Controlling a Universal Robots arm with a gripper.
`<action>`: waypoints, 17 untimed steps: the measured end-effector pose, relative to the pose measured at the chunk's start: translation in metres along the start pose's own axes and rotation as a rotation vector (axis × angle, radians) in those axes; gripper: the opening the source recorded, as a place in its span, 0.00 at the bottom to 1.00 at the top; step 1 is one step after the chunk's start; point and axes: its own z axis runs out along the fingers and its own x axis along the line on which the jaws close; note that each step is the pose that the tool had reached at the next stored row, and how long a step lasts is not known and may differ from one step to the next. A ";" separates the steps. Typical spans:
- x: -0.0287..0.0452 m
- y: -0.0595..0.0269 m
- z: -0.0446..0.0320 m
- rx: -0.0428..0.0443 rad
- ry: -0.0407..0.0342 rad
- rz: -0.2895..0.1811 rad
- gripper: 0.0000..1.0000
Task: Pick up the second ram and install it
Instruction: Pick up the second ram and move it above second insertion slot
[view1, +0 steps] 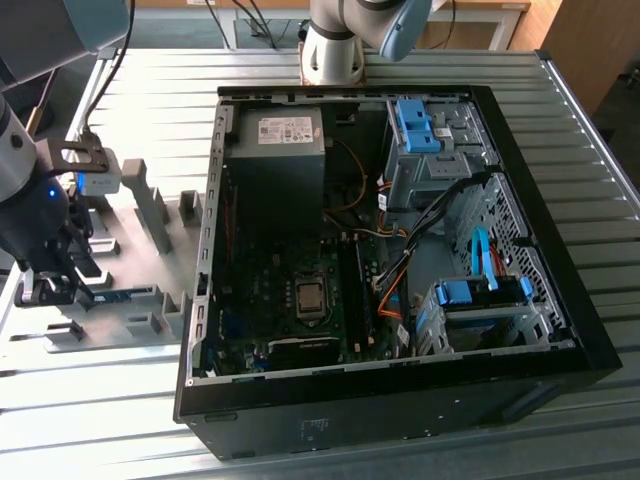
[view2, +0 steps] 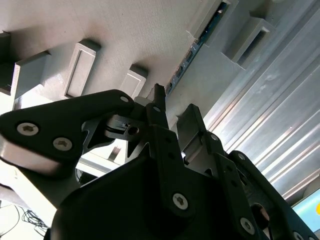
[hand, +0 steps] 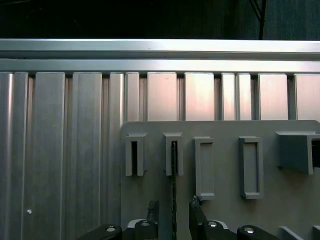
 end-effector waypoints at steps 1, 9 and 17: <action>0.0000 0.0000 0.0000 0.0000 0.0000 0.000 0.37; -0.0002 0.0001 -0.0056 0.0000 0.0000 0.000 0.37; -0.0001 0.0001 -0.0057 0.0001 0.0000 0.000 0.37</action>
